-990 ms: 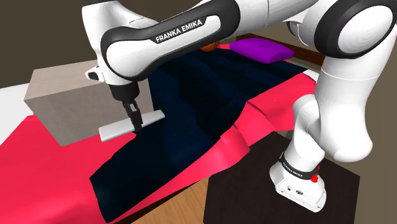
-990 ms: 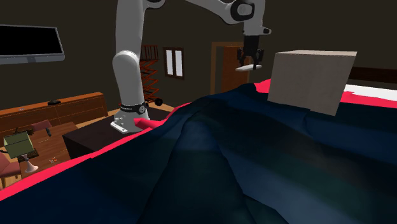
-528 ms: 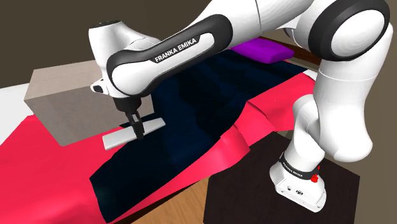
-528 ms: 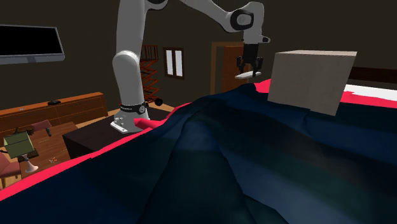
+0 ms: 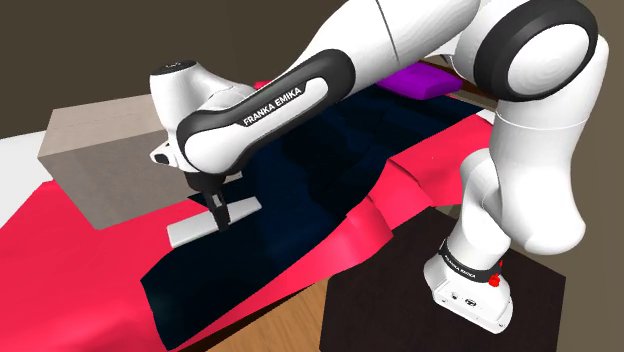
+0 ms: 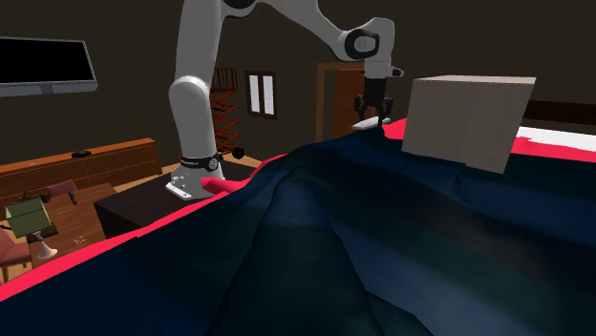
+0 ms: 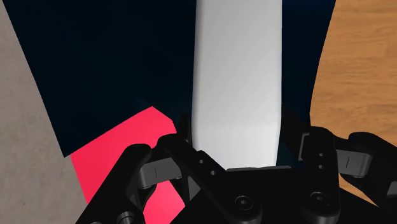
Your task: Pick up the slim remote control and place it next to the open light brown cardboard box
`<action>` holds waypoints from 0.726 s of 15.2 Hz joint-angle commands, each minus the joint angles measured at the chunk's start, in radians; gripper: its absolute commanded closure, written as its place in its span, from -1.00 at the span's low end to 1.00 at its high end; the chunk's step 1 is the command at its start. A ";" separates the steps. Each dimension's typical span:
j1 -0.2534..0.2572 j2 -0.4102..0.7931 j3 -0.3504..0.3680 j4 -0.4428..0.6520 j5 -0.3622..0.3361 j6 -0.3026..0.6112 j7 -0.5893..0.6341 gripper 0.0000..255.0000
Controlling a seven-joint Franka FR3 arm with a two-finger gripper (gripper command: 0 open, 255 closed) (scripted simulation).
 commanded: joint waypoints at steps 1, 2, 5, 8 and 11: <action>-0.001 0.010 0.000 -0.016 0.002 0.027 -0.003 1.00; -0.001 0.016 0.001 -0.022 0.003 0.038 -0.004 1.00; -0.002 0.037 0.002 -0.038 0.008 0.076 -0.007 1.00; -0.002 0.037 0.002 -0.039 0.008 0.076 -0.007 1.00; -0.003 0.037 0.002 -0.038 0.008 0.076 -0.007 1.00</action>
